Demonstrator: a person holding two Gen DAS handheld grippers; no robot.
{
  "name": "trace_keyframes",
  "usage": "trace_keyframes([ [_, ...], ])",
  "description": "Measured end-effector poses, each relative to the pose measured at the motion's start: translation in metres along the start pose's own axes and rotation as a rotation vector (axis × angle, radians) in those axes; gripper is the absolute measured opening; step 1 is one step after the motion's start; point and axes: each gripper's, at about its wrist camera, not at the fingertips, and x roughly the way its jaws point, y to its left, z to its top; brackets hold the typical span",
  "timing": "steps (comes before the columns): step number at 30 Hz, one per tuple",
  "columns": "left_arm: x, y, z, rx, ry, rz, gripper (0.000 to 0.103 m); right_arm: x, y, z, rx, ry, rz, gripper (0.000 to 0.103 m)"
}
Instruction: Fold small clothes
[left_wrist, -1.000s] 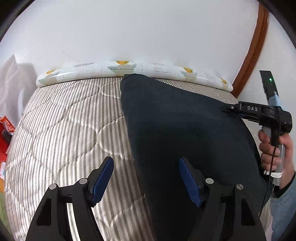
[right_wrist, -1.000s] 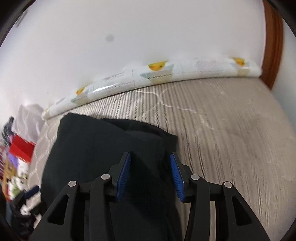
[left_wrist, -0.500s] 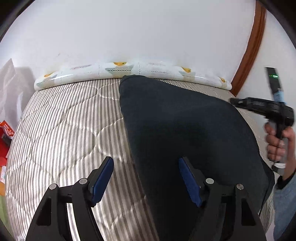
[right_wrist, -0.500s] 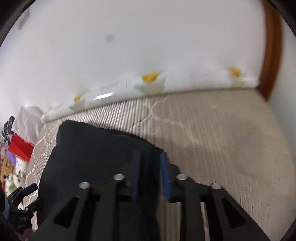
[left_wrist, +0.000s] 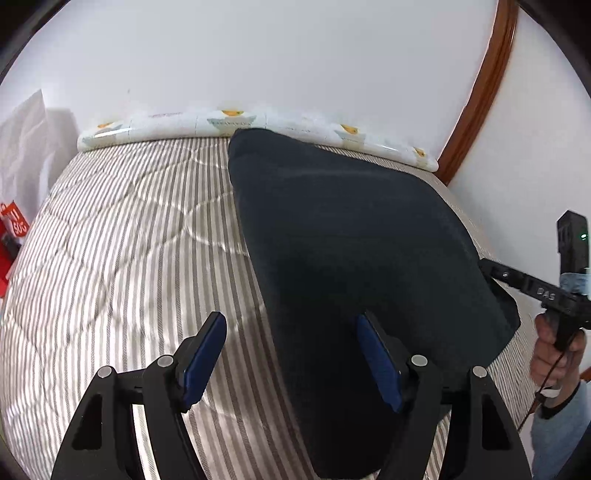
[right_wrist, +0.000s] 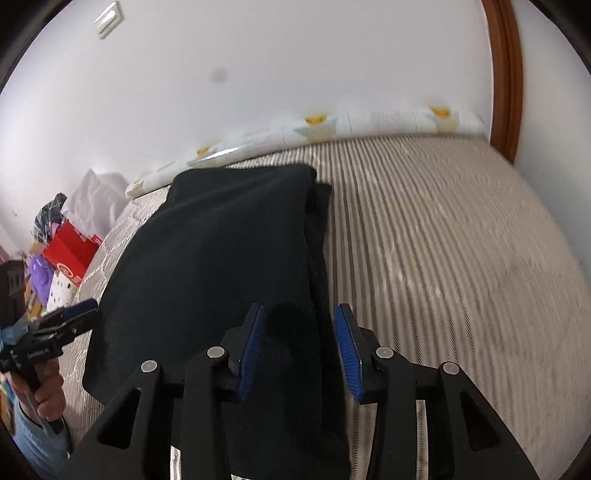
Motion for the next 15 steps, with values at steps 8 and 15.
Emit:
trace_keyframes([
  [8, -0.002, -0.001, -0.009, -0.016, 0.010, 0.001, 0.074, -0.020, -0.018, -0.010, 0.049, -0.147, 0.077, 0.004],
  [15, -0.013, -0.012, -0.020, 0.048, 0.009, 0.048, 0.073, -0.002, -0.023, -0.014, 0.120, -0.074, -0.001, 0.007],
])
